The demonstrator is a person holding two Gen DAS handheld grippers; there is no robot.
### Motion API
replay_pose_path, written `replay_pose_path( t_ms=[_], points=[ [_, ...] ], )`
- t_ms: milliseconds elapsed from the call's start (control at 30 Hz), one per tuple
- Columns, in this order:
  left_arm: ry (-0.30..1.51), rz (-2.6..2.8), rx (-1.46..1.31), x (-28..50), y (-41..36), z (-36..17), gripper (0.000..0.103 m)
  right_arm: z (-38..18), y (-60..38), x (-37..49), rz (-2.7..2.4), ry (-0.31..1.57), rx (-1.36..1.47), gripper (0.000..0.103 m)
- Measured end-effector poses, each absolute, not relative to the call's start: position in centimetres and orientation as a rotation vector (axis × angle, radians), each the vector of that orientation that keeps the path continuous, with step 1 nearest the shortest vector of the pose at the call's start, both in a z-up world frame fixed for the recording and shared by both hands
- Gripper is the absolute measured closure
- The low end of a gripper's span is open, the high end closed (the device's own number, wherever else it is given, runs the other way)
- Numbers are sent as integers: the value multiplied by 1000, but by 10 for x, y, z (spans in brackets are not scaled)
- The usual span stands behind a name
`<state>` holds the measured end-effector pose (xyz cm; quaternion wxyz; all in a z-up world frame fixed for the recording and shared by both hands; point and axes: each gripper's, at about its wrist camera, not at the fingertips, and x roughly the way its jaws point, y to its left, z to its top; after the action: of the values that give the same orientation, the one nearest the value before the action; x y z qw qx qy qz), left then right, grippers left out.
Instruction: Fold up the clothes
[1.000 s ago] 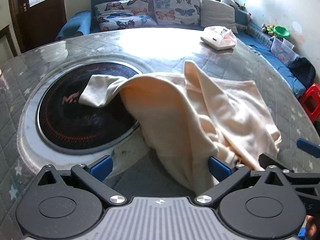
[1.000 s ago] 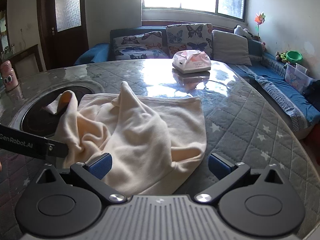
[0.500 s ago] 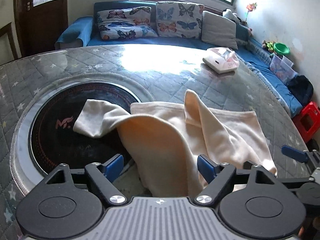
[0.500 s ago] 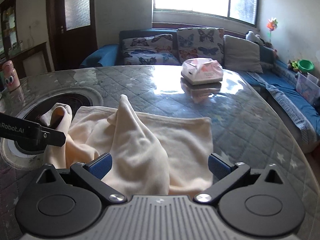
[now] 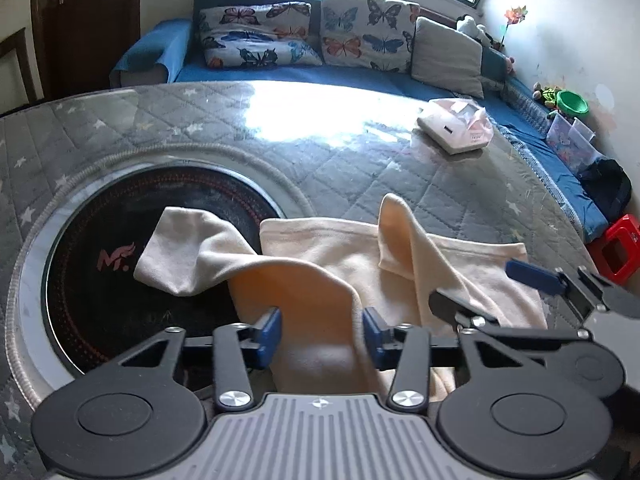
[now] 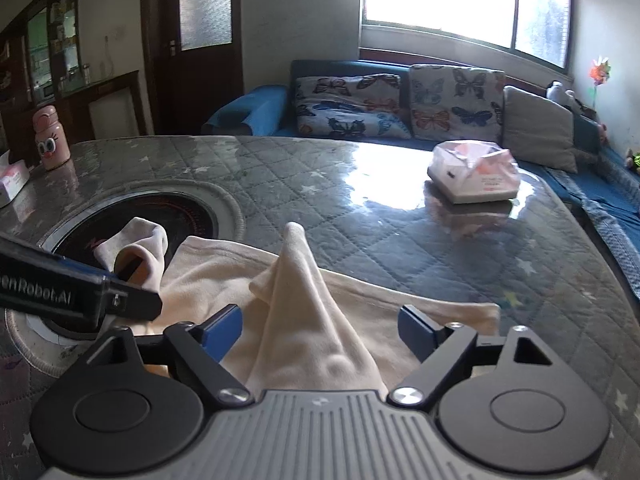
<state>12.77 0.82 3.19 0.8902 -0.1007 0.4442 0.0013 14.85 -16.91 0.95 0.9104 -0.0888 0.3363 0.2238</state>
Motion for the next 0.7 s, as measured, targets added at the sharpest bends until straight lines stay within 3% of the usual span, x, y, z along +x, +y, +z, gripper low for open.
replay_pose_path(
  t_ms=[133,367,433,600,700],
  points=[
    [925,-6,-216,123,11,29,78,0,-157,159,486,719,-200,39],
    [899,-10,-223,108,19,31,91,-12,-152,167,485,746,-212,64],
    [893,3,-223,103,23,31,92,-12,-154,167,476,747,-208,77],
    [895,33,-225,87,35,28,97,-8,-165,164,457,738,-183,93],
    [910,57,-233,78,44,22,97,-4,-171,159,436,717,-184,95]
  ],
)
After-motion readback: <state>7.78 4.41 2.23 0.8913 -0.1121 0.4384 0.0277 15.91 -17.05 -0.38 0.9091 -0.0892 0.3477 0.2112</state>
